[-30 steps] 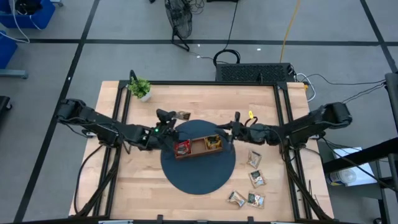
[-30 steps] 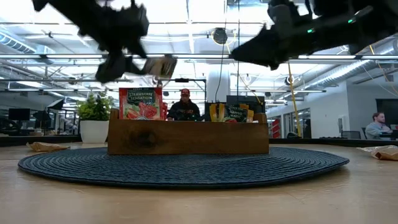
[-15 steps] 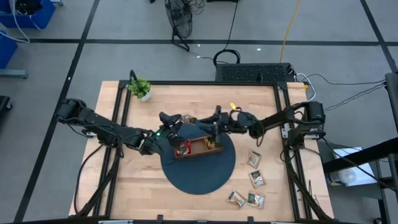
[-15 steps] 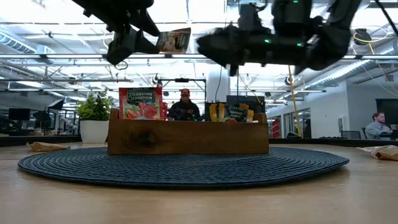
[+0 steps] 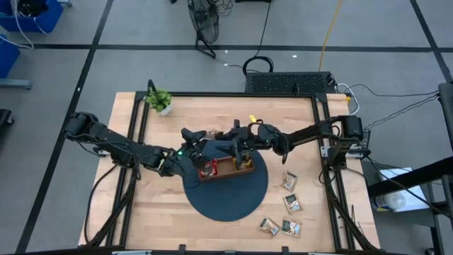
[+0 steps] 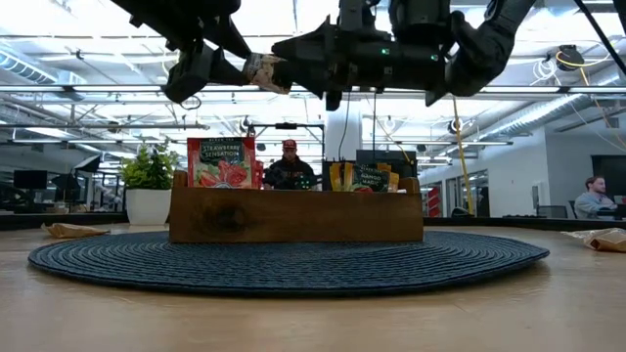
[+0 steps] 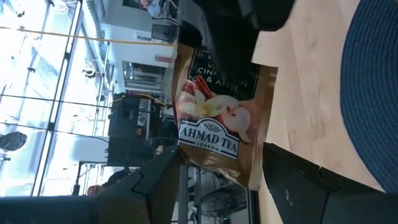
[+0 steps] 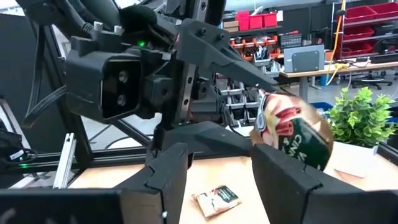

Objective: Pick & Place Tea
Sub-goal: Put the brown tea bag into the middle section of the wooden organizer

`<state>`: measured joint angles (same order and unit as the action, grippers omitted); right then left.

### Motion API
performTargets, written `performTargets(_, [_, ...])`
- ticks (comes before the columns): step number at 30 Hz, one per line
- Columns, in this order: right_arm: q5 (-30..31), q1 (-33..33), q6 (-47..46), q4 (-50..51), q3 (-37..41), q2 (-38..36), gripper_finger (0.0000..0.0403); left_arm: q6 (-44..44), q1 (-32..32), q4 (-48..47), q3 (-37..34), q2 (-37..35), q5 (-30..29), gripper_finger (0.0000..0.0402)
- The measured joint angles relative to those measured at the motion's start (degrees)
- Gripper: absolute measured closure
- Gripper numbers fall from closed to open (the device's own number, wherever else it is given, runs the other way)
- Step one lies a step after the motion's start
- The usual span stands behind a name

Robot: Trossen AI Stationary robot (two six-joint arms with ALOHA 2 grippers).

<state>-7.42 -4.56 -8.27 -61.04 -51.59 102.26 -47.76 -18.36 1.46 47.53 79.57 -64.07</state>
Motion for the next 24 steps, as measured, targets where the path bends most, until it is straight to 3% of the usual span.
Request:
performTargets(6, [3.26, -0.72, 0.17, 1.14, 0.0, 0.0, 0.0273, -0.12, -0.92, 0.01, 0.0, 0.0, -0.04, 0.0176])
performTargets(11, [0.48, -1.17, -1.68, 2.8, 0.0, 0.0, 0.0299, -0.16, -1.45, 0.0, 0.0, 0.0, -0.47, 0.0176])
performTargets(14, [-4.71, -0.25, -1.56, 4.84, 0.0, 0.0, 0.03, -0.55, -1.65, 0.01, 0.0, 0.0, -0.97, 0.0176])
performTargets(18, [-4.78, 1.18, -1.22, 7.32, 0.67, 0.0, 0.0291, -1.66, -1.65, 0.03, 0.0, 0.0, -1.01, 0.0176])
performTargets(24, [0.97, 0.68, -1.48, 10.1, 2.22, -0.04, 0.0282, -1.69, -1.85, 0.03, -0.01, 0.0, -1.07, 0.0176])
